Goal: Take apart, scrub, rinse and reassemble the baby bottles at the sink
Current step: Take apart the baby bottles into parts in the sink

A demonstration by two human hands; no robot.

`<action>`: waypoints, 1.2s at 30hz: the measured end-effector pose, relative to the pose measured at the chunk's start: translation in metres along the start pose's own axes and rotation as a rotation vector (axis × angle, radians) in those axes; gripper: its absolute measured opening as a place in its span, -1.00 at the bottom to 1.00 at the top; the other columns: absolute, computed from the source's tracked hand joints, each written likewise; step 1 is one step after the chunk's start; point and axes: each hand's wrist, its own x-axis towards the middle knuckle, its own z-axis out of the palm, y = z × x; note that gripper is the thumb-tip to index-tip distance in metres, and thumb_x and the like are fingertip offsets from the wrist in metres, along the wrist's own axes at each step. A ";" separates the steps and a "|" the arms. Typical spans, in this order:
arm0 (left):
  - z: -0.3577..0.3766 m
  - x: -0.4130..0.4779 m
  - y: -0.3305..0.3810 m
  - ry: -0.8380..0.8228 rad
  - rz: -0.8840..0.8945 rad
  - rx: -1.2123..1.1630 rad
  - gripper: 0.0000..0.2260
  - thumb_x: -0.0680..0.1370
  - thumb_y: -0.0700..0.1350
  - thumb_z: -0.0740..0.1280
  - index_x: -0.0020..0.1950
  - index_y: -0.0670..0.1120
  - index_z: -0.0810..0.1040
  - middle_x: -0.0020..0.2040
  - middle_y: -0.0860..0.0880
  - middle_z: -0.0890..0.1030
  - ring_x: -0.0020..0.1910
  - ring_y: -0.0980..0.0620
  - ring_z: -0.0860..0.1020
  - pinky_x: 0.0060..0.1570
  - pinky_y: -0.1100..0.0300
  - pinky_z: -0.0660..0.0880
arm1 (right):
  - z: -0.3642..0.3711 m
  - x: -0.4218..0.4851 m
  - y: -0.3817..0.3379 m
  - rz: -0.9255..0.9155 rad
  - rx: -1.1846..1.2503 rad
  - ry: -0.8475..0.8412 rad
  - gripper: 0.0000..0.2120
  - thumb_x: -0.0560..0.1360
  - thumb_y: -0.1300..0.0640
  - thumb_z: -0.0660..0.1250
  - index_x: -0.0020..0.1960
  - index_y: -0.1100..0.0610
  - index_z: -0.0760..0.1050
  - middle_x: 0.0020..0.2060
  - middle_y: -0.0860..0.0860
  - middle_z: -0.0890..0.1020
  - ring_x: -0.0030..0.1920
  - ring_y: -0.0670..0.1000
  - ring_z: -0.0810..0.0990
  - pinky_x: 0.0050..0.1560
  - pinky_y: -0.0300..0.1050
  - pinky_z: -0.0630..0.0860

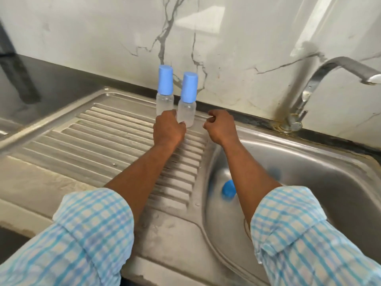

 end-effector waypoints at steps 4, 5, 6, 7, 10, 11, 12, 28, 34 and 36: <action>0.003 0.017 -0.002 -0.029 -0.005 -0.046 -0.67 0.52 -0.12 0.40 0.26 -0.18 0.55 0.21 -0.15 0.61 0.20 -0.17 0.56 0.12 0.13 0.45 | 0.011 0.012 -0.011 0.011 0.073 -0.104 -0.34 0.46 0.22 0.44 0.51 0.25 0.30 0.31 0.16 0.55 0.32 0.08 0.52 0.31 -0.07 0.45; 0.003 0.021 -0.002 -0.028 -0.007 -0.058 -0.67 0.52 -0.13 0.41 0.27 -0.17 0.55 0.20 -0.14 0.61 0.18 -0.16 0.57 0.13 0.11 0.47 | 0.014 0.014 -0.012 0.002 0.083 -0.127 -0.31 0.45 0.22 0.45 0.52 0.26 0.28 0.35 0.17 0.51 0.35 0.08 0.50 0.32 -0.04 0.45; 0.003 0.023 -0.002 -0.029 -0.008 -0.071 -0.67 0.51 -0.14 0.42 0.26 -0.17 0.56 0.18 -0.14 0.62 0.16 -0.16 0.58 0.12 0.11 0.48 | 0.017 0.016 -0.014 -0.006 0.086 -0.142 -0.31 0.45 0.23 0.45 0.52 0.26 0.28 0.37 0.17 0.50 0.36 0.07 0.49 0.32 -0.04 0.46; 0.003 0.026 -0.001 -0.033 -0.008 -0.084 -0.68 0.50 -0.15 0.43 0.24 -0.17 0.56 0.15 -0.13 0.63 0.14 -0.15 0.59 0.11 0.10 0.50 | 0.019 0.018 -0.015 -0.021 0.092 -0.150 -0.34 0.44 0.25 0.45 0.49 0.25 0.32 0.36 0.15 0.52 0.35 0.06 0.50 0.29 -0.06 0.47; 0.003 0.028 -0.001 -0.072 -0.019 -0.130 -0.61 0.50 -0.17 0.44 0.32 -0.15 0.54 0.15 -0.12 0.64 0.14 -0.12 0.60 0.18 0.05 0.52 | 0.021 0.020 -0.020 -0.061 0.128 -0.142 -0.51 0.43 0.30 0.43 0.36 0.23 0.49 0.22 0.12 0.63 0.23 0.07 0.59 0.20 -0.07 0.52; 0.003 0.027 0.000 -0.078 -0.019 -0.139 -0.58 0.50 -0.17 0.44 0.36 -0.14 0.52 0.17 -0.12 0.64 0.14 -0.10 0.60 0.20 0.03 0.52 | 0.020 0.020 -0.021 -0.064 0.126 -0.133 -0.54 0.44 0.30 0.42 0.34 0.24 0.51 0.19 0.12 0.64 0.20 0.07 0.60 0.21 -0.04 0.52; 0.003 0.026 0.001 -0.078 -0.014 -0.147 -0.56 0.50 -0.17 0.45 0.38 -0.13 0.51 0.18 -0.11 0.64 0.15 -0.10 0.60 0.21 0.02 0.52 | 0.018 0.019 -0.021 -0.063 0.119 -0.123 -0.57 0.46 0.28 0.42 0.32 0.24 0.51 0.17 0.13 0.65 0.17 0.08 0.61 0.21 -0.01 0.53; 0.046 -0.137 0.065 -0.182 0.292 -0.061 -0.47 0.32 0.17 0.56 0.14 -0.02 0.46 0.05 -0.02 0.59 0.00 -0.07 0.57 -0.19 0.10 0.40 | -0.119 -0.142 0.062 -0.011 0.168 0.052 -0.70 0.48 -0.15 0.43 -0.21 0.08 0.62 -0.37 -0.03 0.68 -0.34 -0.08 0.63 -0.17 -0.02 0.61; 0.083 -0.182 0.089 -0.373 0.475 0.190 -0.55 0.40 0.13 0.48 0.18 -0.01 0.43 0.13 -0.02 0.55 0.10 -0.11 0.56 -0.06 0.03 0.48 | -0.158 -0.176 0.104 0.097 0.306 0.281 -0.50 0.33 -0.11 0.58 0.13 0.00 0.43 -0.15 -0.01 0.65 -0.15 0.03 0.67 -0.12 0.19 0.64; 0.087 -0.187 0.094 -0.399 0.509 0.216 -0.54 0.43 0.10 0.45 0.24 -0.01 0.42 0.16 -0.01 0.53 0.11 -0.09 0.56 -0.04 0.04 0.49 | -0.163 -0.175 0.112 0.121 0.316 0.289 -0.48 0.30 -0.10 0.60 0.11 0.06 0.45 -0.15 -0.01 0.64 -0.14 0.03 0.67 -0.13 0.18 0.64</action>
